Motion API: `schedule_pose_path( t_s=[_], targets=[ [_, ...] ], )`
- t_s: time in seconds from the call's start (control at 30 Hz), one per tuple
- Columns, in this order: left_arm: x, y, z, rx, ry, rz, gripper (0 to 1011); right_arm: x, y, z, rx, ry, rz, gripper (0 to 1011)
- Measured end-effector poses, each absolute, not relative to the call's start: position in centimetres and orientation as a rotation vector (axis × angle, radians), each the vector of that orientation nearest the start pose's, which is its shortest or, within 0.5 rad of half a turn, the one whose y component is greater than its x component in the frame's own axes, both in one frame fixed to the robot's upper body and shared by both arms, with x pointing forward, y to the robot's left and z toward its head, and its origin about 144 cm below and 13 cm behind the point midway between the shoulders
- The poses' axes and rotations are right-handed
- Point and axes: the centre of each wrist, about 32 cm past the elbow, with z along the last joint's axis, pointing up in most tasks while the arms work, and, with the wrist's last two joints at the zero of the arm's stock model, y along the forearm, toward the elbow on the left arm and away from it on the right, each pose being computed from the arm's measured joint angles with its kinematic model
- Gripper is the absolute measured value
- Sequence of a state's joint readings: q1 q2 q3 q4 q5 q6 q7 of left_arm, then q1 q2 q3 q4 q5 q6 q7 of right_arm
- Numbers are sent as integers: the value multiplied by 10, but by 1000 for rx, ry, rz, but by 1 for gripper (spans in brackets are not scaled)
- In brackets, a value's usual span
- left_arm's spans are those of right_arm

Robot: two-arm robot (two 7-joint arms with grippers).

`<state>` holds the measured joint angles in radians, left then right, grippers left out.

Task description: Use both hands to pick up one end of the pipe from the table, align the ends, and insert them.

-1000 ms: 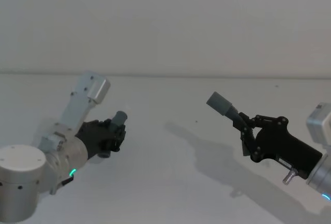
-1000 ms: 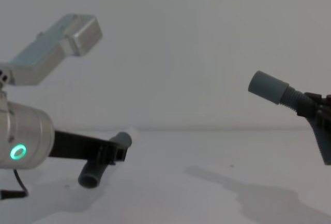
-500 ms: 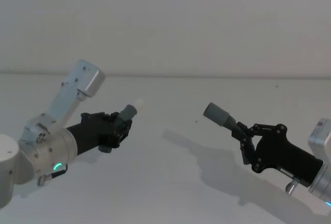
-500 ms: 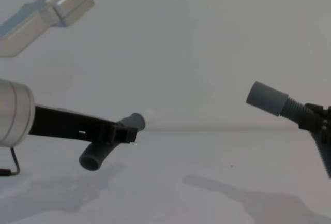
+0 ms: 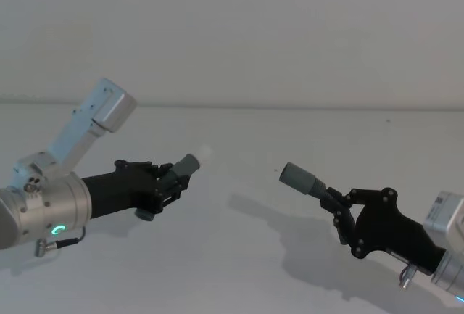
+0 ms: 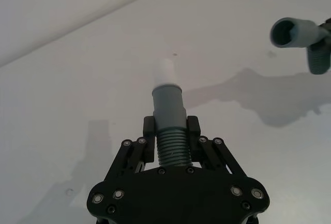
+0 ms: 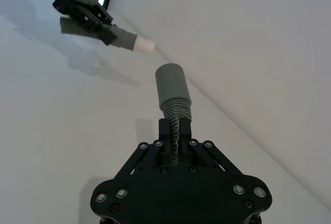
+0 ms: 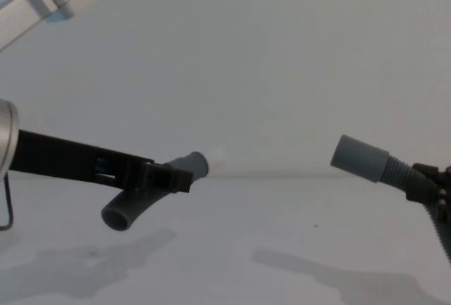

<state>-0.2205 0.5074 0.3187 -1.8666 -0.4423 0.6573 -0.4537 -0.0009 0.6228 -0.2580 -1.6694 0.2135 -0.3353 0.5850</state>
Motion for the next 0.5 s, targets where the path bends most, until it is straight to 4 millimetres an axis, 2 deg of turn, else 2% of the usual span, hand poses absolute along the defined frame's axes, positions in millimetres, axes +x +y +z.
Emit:
schedule_pose_path(
  t_s=[0.5],
  targets=[
    [485,260,1285,324,233,603,348,448,-317,1171,-147,-509,-591,86]
  ],
)
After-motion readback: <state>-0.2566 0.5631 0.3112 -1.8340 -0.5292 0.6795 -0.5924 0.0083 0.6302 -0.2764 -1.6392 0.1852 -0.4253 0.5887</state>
